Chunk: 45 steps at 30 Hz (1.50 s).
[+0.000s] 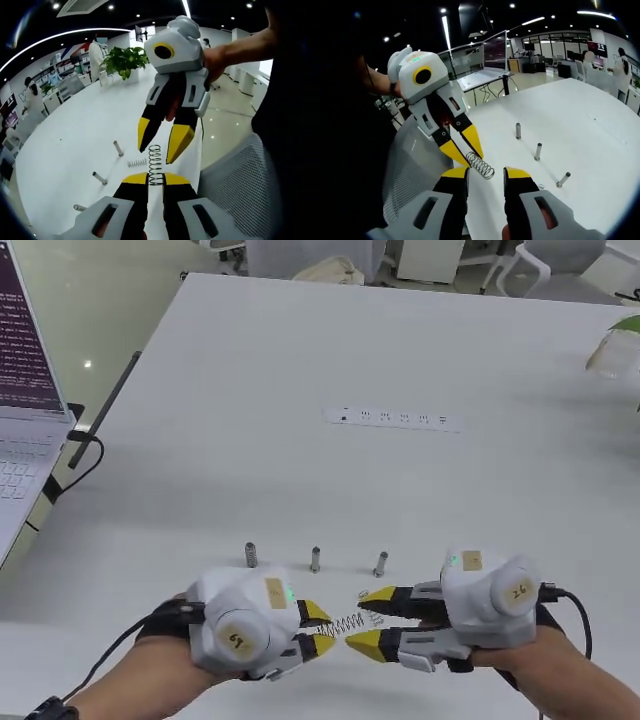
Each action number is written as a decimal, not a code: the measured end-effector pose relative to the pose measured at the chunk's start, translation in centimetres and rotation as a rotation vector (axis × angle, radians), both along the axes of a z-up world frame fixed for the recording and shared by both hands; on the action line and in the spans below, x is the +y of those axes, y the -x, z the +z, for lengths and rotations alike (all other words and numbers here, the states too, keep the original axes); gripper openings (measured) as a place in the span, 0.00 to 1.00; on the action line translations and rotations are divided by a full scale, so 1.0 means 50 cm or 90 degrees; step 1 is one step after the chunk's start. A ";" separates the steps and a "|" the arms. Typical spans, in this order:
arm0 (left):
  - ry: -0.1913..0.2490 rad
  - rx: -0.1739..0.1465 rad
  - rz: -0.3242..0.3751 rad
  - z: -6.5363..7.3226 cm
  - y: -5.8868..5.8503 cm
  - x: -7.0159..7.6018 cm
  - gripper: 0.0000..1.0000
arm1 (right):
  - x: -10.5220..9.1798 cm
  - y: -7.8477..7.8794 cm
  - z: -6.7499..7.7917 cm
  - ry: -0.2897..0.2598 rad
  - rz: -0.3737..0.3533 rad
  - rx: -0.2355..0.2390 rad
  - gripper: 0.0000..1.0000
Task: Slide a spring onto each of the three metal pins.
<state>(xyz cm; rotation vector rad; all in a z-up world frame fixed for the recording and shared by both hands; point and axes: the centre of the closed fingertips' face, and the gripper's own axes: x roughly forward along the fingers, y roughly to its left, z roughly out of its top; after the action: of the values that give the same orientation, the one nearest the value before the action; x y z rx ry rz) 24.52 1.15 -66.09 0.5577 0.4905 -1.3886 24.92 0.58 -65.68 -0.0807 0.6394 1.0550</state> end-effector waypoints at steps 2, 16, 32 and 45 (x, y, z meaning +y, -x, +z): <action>-0.002 0.000 -0.007 -0.001 0.003 -0.001 0.03 | 0.005 0.003 0.001 -0.002 0.009 -0.001 0.21; -0.008 -0.008 -0.032 -0.004 0.009 -0.004 0.03 | 0.010 0.014 0.001 0.013 0.050 -0.001 0.13; -0.028 -0.023 -0.051 -0.021 0.008 -0.012 0.02 | 0.023 0.026 0.006 0.073 0.129 -0.009 0.08; -0.005 -0.011 -0.032 -0.020 -0.005 -0.034 0.02 | 0.038 0.005 0.027 0.148 0.204 -0.038 0.08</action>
<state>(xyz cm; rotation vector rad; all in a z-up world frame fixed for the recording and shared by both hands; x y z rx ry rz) 24.76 -0.57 -67.09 0.5914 0.4699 -1.4295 24.68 2.47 -64.33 -0.4266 0.7081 1.2776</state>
